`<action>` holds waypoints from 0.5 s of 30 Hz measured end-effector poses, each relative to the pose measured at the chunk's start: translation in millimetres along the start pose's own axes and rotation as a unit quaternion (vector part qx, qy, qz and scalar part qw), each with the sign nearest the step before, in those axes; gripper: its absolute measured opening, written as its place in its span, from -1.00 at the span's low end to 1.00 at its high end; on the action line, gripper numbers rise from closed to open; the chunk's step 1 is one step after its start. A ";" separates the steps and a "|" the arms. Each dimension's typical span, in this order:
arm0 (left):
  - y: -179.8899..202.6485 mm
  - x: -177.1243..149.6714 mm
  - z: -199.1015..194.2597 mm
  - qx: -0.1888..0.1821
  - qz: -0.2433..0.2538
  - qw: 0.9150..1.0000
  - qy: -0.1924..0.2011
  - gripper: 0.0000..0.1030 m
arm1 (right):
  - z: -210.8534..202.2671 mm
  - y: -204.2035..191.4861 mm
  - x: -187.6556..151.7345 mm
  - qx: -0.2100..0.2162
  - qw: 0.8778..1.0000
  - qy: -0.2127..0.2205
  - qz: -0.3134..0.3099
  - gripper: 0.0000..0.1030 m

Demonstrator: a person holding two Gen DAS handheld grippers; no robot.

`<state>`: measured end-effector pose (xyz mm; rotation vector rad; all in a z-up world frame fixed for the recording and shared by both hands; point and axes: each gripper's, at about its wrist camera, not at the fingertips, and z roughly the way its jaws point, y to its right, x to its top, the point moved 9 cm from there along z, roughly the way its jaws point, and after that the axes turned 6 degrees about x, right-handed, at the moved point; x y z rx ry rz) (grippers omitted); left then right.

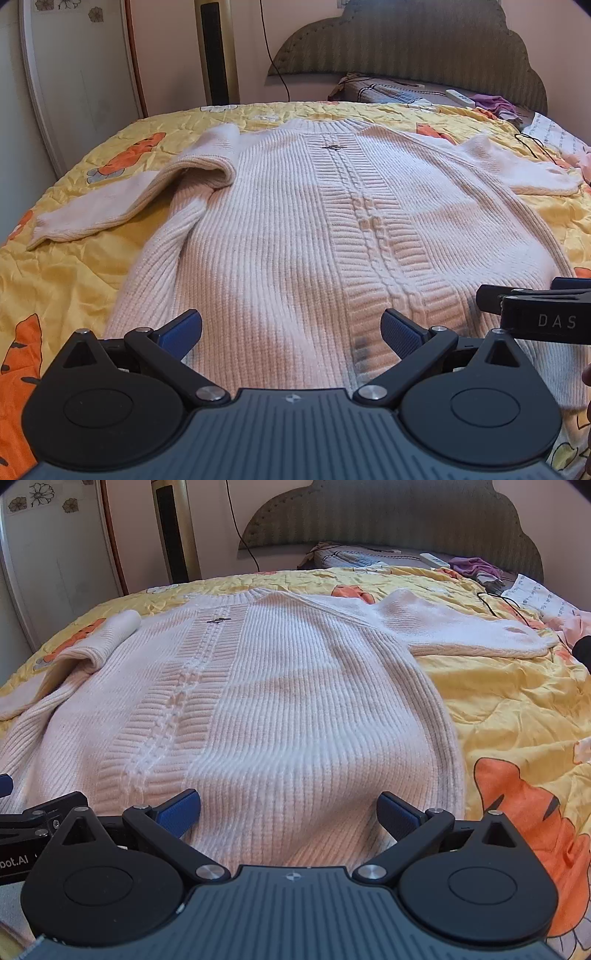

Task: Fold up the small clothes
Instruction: 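Move both grippers over the pink sweater toward its sleeves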

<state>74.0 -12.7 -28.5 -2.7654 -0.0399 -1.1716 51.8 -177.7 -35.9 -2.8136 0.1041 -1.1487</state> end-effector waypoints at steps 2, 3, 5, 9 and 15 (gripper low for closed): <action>-0.3 4.6 3.4 -0.001 -0.002 1.000 -0.001 1.00 | 1.1 0.8 9.2 -0.002 1.000 0.000 -0.002 1.00; -0.5 6.7 4.8 -0.001 -0.004 1.000 -0.001 1.00 | 2.7 1.7 12.6 -0.004 1.000 -0.001 -0.004 1.00; -0.5 11.9 7.3 -0.004 -0.008 1.000 -0.002 1.00 | 5.9 3.1 18.1 -0.006 1.000 -0.002 -0.006 1.00; 2.4 23.0 14.4 0.010 0.008 1.000 -0.003 1.00 | 14.1 5.9 28.9 -0.007 1.000 -0.003 -0.005 1.00; 2.8 41.7 27.8 -0.003 -0.003 1.000 -0.004 1.00 | 27.2 5.1 51.8 -0.003 1.000 -0.003 -0.023 1.00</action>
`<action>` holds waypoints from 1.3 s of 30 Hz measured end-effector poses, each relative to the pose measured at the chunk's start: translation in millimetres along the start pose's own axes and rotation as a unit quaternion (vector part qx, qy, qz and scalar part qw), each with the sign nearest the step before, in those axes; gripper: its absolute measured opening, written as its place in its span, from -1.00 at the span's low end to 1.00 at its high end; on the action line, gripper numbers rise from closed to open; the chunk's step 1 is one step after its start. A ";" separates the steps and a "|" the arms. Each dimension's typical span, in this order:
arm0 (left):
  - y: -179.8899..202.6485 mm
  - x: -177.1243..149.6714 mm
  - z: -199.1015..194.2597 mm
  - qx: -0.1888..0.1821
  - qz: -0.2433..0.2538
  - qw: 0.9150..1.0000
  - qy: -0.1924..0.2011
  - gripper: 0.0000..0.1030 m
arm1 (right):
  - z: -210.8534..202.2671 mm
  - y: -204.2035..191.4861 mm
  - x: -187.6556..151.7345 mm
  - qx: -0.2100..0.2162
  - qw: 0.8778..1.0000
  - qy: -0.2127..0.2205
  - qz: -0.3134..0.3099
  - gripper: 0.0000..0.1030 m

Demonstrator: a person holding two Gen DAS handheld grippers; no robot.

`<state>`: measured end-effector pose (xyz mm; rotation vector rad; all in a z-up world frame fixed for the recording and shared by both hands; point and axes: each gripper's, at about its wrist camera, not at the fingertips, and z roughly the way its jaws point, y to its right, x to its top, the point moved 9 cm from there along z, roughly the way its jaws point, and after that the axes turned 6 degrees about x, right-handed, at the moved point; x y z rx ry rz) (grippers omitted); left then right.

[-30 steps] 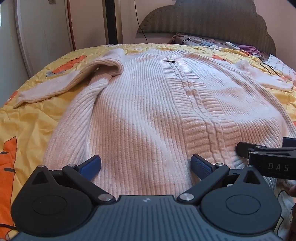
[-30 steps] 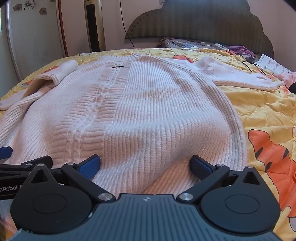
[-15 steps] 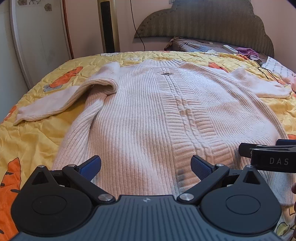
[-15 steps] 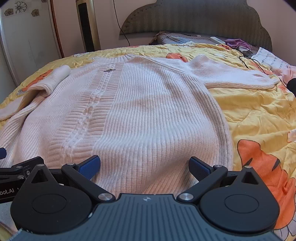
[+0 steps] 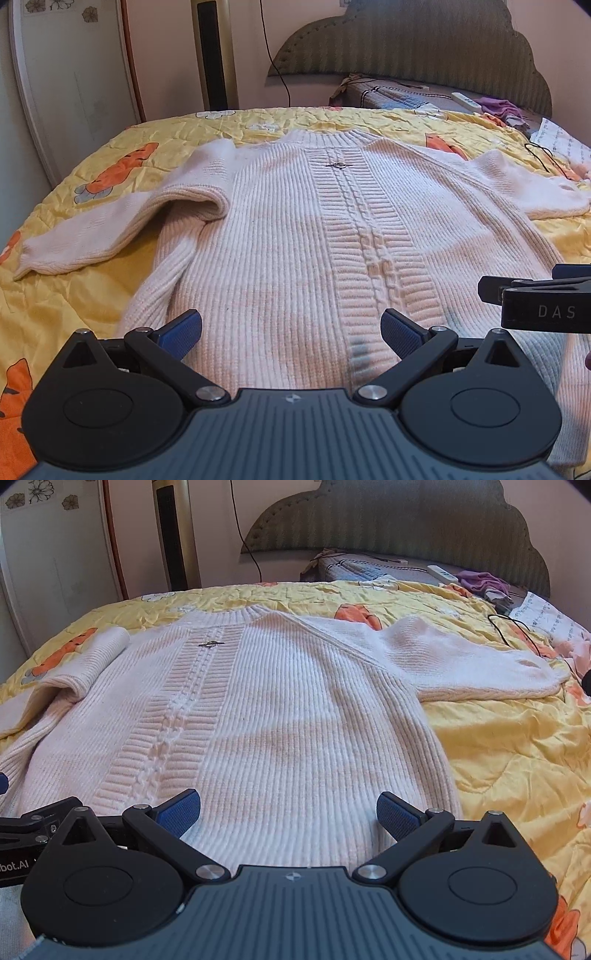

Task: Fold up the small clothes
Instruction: 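Move both grippers over the pink sweater toward its sleeves, then grasp the sleeve cuff nearest the right gripper with the right gripper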

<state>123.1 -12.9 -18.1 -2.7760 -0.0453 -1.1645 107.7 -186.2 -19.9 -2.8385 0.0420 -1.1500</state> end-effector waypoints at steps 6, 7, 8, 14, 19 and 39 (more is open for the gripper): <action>0.7 8.3 17.2 -0.008 -0.011 1.000 -0.011 1.00 | 15.5 2.6 23.8 -0.014 0.999 -0.003 -0.038 1.00; 0.9 9.1 20.7 -0.008 -0.013 1.000 -0.016 1.00 | 18.1 3.2 26.2 -0.014 0.999 -0.004 -0.040 1.00; 1.0 10.2 24.3 -0.008 -0.016 1.000 -0.021 1.00 | 20.8 4.3 28.5 -0.014 0.999 -0.005 -0.040 1.00; 1.1 19.7 40.7 -0.008 -0.025 0.999 -0.032 1.00 | 35.8 4.9 42.1 -0.014 0.999 -0.014 -0.048 1.00; 1.8 29.4 50.5 -0.008 -0.030 0.999 -0.033 1.00 | 45.5 4.3 55.7 -0.017 0.998 -0.013 -0.066 1.00; 24.7 43.5 103.3 -0.005 -0.018 0.999 -0.050 1.00 | 74.0 21.9 73.7 -0.016 0.997 -0.024 -0.068 0.99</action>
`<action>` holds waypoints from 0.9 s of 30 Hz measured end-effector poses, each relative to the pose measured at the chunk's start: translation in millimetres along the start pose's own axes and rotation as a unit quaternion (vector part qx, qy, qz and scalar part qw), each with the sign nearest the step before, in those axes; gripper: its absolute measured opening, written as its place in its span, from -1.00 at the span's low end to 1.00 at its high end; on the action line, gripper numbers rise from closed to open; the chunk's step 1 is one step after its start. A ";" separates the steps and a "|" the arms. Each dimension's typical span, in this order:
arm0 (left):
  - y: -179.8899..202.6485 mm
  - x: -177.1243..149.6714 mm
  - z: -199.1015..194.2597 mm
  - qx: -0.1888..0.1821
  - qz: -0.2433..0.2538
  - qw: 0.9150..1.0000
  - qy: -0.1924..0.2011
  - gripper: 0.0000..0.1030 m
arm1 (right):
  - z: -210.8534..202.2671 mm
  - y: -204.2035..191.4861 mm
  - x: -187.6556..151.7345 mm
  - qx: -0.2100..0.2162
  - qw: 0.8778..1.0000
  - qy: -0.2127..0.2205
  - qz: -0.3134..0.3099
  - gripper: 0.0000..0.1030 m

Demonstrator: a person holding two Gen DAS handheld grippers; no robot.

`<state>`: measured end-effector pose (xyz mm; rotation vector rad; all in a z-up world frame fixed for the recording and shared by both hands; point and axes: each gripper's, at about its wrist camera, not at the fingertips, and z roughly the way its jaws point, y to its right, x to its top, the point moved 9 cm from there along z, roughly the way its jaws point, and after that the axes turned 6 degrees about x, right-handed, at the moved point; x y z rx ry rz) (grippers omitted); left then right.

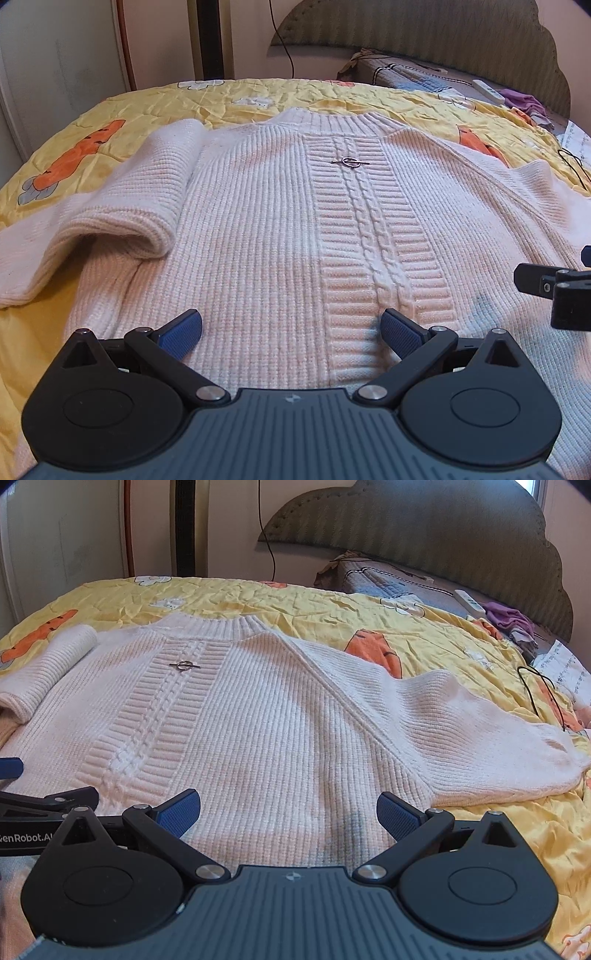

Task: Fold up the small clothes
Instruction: 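Grasp the sleeve cuff nearest the right gripper with the right gripper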

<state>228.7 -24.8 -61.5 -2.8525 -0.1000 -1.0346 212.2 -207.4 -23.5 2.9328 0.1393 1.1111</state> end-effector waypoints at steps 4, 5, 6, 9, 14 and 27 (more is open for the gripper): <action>1.7 0.6 4.3 0.001 0.004 1.000 0.007 1.00 | 1.6 20.8 4.6 0.004 1.000 0.011 0.015 0.99; 1.8 0.2 4.8 0.002 0.006 1.000 0.011 1.00 | -0.5 28.6 7.6 0.006 1.000 0.021 0.020 0.99; 2.2 -0.3 5.1 0.003 0.008 1.000 0.017 1.00 | -3.3 39.8 11.1 0.005 0.999 0.032 0.027 0.99; 3.9 -2.7 4.8 0.005 0.014 0.999 0.036 1.00 | -11.3 89.1 22.2 0.001 0.995 0.064 0.070 0.99; 2.5 -3.5 4.9 -0.001 0.004 0.999 0.053 1.00 | -29.8 224.4 28.1 -0.010 0.962 0.144 0.230 0.88; 3.0 -3.5 5.4 0.000 0.002 0.998 0.056 1.00 | 12.0 444.9 -60.3 0.008 0.795 0.183 0.578 0.22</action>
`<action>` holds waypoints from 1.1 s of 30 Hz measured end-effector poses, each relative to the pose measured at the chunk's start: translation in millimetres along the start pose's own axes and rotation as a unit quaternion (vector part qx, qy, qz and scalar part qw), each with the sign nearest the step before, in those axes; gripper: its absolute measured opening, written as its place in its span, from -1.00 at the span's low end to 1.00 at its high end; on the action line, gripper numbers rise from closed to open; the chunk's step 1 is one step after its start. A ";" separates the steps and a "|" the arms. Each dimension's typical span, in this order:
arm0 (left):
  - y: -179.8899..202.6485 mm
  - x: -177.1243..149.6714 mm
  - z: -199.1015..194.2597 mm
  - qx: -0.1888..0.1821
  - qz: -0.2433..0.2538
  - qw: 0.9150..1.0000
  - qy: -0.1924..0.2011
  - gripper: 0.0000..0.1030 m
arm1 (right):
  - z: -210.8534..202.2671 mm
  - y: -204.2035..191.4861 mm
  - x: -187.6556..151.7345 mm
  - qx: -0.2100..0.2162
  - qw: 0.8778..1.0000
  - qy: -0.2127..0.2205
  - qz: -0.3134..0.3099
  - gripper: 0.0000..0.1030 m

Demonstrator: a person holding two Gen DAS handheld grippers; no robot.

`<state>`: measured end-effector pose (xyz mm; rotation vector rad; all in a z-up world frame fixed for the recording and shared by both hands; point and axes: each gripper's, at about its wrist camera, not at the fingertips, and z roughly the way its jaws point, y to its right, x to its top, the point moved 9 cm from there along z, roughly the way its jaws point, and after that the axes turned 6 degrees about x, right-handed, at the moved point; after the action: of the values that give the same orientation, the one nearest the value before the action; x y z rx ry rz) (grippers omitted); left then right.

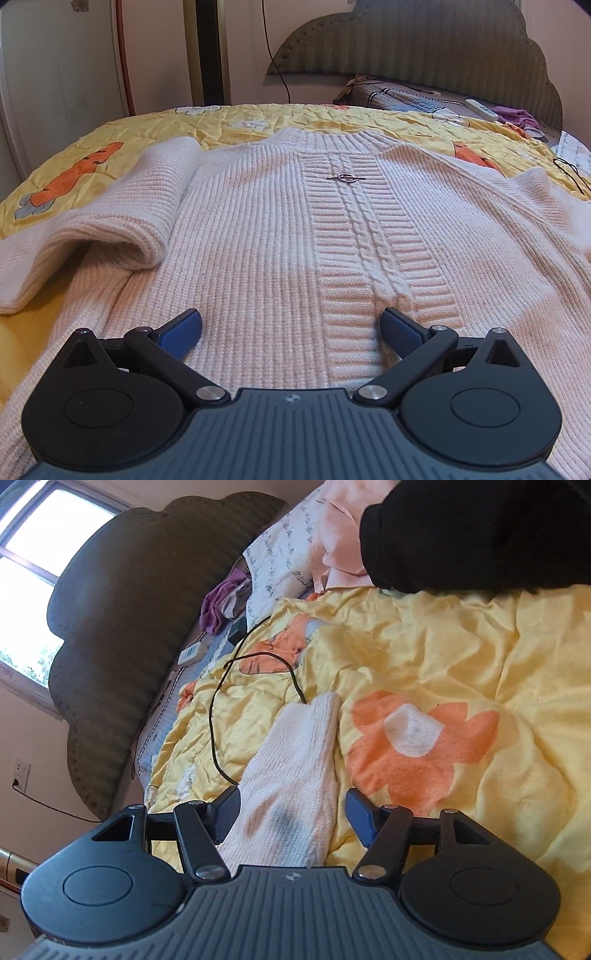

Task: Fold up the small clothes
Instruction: 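Grasp the sleeve cuff nearest the right gripper with the right gripper, then lift the cuff with the right gripper and fold the sleeve across the sweater body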

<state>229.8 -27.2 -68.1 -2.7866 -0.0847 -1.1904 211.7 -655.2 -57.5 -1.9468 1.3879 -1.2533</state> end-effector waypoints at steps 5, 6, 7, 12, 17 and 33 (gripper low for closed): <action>-0.7 0.0 0.6 0.001 -0.001 1.000 0.000 1.00 | 21.7 0.1 2.8 -0.004 1.000 -0.002 -0.017 0.23; -0.8 -0.1 0.7 0.001 -0.001 1.000 0.001 1.00 | 24.4 -1.4 3.1 -0.003 1.000 0.002 -0.024 0.24; -0.9 -0.5 0.4 0.002 -0.001 1.000 0.001 1.00 | 25.9 -3.4 5.0 -0.005 0.999 0.007 -0.032 0.21; -1.0 -0.4 0.6 0.001 -0.001 1.000 0.001 1.00 | 26.4 -1.5 3.9 -0.015 0.998 0.021 -0.060 -0.59; -0.8 -0.6 0.5 0.001 -0.001 1.000 0.001 1.00 | 15.3 -8.2 0.6 -0.010 0.996 0.039 -0.082 -0.62; -3.8 52.8 -27.6 -0.130 -0.116 0.985 0.020 1.00 | -5.5 -177.2 -157.4 0.147 0.947 -0.058 -0.280 -0.68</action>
<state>246.2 -26.4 -10.8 -3.0437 -0.2768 -1.4006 283.3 -441.0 14.8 -2.2221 0.5508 -1.4531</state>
